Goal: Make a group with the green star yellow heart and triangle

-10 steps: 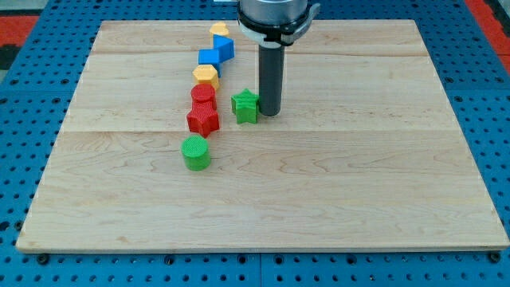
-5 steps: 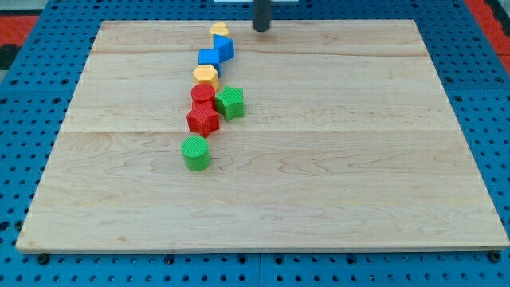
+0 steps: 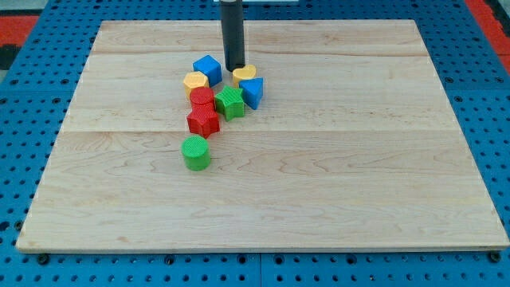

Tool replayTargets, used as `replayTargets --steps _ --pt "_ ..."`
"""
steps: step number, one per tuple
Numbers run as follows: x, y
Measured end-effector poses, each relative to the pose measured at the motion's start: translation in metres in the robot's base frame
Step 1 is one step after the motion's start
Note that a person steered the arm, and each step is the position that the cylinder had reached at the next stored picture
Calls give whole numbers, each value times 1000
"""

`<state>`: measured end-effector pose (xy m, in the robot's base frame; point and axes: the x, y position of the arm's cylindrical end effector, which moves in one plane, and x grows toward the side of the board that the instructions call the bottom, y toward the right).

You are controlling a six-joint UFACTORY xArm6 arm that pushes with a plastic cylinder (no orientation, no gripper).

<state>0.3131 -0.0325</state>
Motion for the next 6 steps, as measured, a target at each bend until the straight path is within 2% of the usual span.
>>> replayTargets --steps 1,3,4,5,6 --pt "11 -6" --pt "-2 23" --pt "25 17" --pt "27 9" --pt "-10 41"
